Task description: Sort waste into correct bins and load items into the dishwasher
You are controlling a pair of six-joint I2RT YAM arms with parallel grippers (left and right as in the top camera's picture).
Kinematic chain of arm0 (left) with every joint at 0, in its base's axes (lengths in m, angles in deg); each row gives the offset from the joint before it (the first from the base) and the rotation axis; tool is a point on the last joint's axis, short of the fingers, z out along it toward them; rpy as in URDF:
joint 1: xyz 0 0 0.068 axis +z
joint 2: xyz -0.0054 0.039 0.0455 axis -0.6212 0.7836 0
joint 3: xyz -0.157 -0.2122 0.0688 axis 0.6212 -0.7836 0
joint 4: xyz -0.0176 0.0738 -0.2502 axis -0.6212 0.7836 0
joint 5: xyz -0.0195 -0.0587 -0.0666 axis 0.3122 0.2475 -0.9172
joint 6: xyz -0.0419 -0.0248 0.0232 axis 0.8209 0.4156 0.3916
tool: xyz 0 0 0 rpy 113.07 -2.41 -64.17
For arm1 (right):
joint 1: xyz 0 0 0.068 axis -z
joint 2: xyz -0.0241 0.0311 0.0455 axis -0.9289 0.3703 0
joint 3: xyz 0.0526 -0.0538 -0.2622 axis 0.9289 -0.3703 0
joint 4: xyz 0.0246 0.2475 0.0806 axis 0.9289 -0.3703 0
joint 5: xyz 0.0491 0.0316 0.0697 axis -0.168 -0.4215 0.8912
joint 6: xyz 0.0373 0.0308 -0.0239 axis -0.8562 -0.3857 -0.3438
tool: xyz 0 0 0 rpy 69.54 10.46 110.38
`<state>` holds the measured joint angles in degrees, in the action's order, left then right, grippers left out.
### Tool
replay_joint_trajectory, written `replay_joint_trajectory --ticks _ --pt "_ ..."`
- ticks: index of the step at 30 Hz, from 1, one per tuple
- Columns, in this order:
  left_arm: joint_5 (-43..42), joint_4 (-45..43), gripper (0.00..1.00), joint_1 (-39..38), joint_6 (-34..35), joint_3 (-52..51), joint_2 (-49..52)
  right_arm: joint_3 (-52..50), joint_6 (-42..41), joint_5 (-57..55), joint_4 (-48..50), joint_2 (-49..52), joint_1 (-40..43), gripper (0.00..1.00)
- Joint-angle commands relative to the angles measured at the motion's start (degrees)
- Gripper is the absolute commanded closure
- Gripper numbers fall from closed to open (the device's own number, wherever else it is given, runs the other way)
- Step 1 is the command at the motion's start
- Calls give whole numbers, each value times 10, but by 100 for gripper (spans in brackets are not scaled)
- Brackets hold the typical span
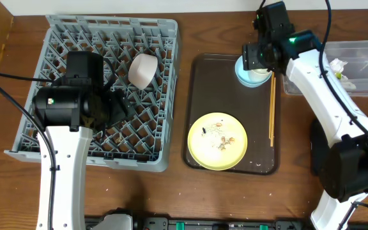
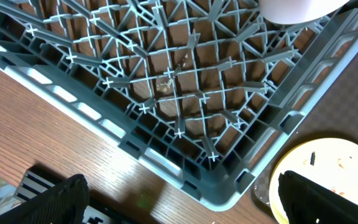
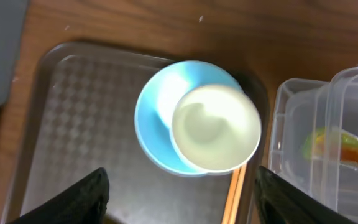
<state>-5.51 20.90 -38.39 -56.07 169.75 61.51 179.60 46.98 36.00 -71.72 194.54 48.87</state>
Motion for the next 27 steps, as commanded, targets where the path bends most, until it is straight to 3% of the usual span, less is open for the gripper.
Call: replay_joint_trajectory --ticks 1,9,12,27 --pt "7 2 2 3 -7 0 1 -43 9 -31 40 11 -1 28" --pt "7 2 2 3 -7 0 1 -130 16 -23 162 15 -9 34" --pt "7 2 2 3 -7 0 1 -148 18 -16 201 15 -10 54" --pt "7 2 2 3 -7 0 1 -164 17 -13 240 39 -17 59"
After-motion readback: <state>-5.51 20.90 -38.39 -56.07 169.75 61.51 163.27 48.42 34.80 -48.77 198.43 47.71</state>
